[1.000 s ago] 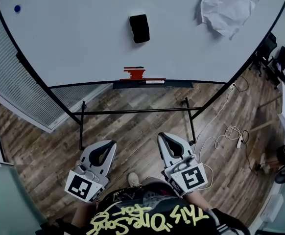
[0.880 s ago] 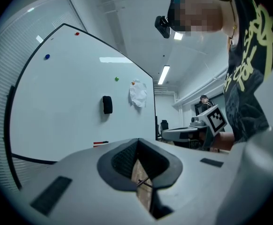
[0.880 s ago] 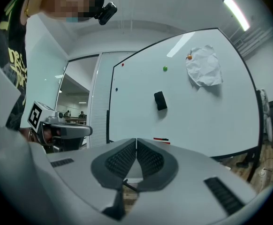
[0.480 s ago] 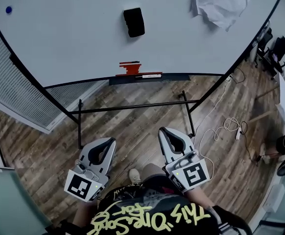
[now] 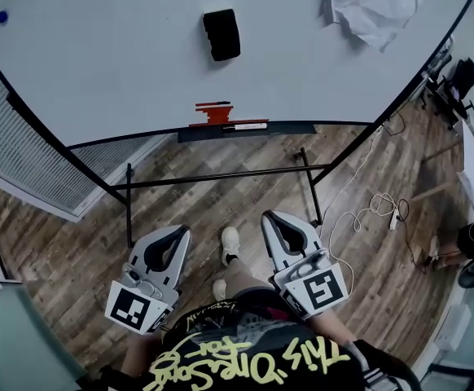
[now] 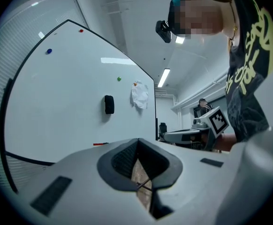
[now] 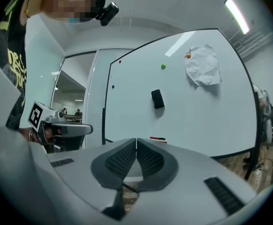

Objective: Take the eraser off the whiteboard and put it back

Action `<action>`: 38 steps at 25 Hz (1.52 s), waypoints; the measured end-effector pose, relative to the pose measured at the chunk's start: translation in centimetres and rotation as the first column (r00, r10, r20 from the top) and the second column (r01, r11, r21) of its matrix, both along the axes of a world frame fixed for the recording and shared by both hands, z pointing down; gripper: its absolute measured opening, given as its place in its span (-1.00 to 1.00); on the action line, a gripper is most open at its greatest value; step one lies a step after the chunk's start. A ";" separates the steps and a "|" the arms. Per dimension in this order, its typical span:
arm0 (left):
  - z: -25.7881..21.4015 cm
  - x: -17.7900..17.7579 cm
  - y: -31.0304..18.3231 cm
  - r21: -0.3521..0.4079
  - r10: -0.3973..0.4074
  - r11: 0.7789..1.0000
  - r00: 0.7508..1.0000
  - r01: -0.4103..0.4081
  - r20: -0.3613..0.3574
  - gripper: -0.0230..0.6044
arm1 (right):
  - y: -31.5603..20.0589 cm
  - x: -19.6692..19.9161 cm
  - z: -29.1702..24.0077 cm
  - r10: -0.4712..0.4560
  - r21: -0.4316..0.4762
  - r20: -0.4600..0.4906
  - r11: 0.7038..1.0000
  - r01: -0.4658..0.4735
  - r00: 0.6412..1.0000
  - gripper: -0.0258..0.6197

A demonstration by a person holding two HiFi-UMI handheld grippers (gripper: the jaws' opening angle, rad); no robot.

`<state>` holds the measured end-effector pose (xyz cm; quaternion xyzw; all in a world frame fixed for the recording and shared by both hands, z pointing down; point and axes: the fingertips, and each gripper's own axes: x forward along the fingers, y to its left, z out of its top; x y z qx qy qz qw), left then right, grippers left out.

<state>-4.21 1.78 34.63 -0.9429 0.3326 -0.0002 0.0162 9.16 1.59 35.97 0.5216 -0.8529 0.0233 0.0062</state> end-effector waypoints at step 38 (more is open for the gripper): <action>-4.0 0.8 -20.9 0.052 -0.124 0.991 0.992 0.124 0.001 -0.90 | -22.7 1.2 -6.5 -0.088 0.152 0.015 0.985 0.085 0.996 -0.89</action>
